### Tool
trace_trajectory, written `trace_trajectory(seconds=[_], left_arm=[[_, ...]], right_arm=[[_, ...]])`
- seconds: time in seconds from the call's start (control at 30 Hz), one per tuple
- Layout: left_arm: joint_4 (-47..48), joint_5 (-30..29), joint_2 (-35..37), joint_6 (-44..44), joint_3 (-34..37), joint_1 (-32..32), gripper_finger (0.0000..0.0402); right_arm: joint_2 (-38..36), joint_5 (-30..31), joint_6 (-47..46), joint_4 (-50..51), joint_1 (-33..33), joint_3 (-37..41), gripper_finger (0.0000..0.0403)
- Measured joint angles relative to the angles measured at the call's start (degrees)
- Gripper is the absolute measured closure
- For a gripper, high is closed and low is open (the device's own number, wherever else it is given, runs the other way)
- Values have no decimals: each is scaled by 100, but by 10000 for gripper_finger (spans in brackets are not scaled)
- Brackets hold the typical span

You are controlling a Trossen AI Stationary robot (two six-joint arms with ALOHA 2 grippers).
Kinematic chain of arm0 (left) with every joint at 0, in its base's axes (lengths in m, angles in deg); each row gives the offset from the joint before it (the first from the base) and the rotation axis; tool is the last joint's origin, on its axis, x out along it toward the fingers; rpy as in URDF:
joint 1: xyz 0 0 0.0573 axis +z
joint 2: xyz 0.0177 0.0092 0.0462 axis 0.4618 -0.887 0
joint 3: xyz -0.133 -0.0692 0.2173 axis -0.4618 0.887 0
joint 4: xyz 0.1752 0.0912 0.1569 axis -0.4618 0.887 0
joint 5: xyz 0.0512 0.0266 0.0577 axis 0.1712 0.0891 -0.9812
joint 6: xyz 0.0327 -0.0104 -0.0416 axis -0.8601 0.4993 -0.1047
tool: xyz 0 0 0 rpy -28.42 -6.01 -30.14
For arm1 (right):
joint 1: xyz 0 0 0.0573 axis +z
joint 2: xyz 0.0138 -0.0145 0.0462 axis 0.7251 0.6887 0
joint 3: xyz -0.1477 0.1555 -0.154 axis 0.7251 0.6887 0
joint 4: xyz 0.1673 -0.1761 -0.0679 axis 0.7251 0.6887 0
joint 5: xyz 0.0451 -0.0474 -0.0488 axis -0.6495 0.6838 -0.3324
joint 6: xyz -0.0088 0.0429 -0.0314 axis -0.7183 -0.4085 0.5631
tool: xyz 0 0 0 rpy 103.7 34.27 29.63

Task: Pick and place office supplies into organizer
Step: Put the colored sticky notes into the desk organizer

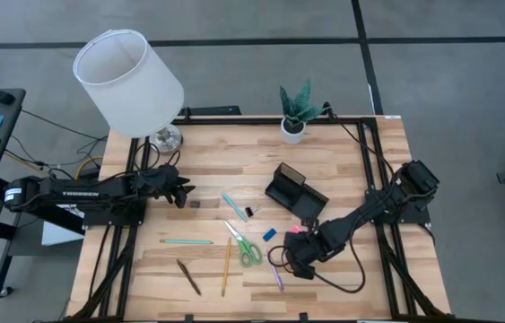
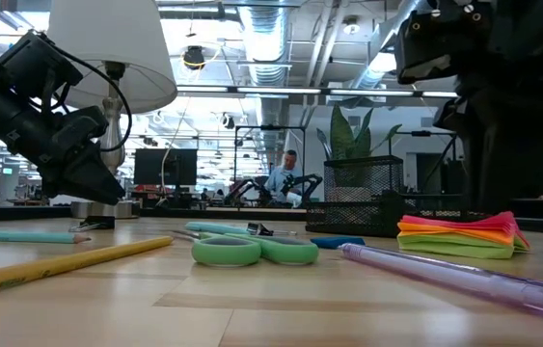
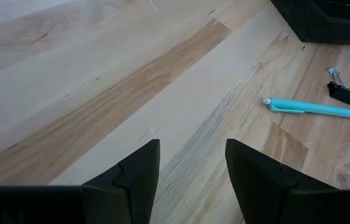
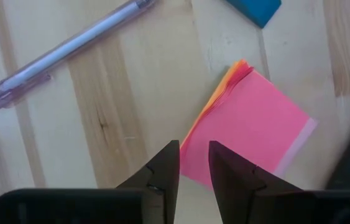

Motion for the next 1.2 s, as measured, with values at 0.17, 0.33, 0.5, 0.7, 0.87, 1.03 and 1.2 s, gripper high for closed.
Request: trace_trajectory(seconds=[0.17, 0.33, 0.5, 0.7, 0.87, 1.03, 1.2], left_arm=[[0, 4, 0, 0, 0, 1, 226], [-1, 2, 0, 0, 0, 2, 226], [1, 7, -2, 0, 0, 2, 226], [-1, -13, -4, 4, 0, 2, 226], [-1, -20, -4, 7, 0, 2, 226], [-3, -30, -4, 7, 0, 2, 226], [-3, -35, -7, 7, 0, 2, 226]], right_arm=[[90, 14, -187, -70, 109, -1, 321], [620, 92, -73, -130, 170, -30, 321], [870, 148, -169, 53, 145, -70, 321], [781, 218, -188, 73, 157, -58, 321], [583, 403, -192, 335, 152, -175, 321], [540, 443, -192, 671, 157, -246, 321], [584, 635, -195, 820, 152, -256, 321]])
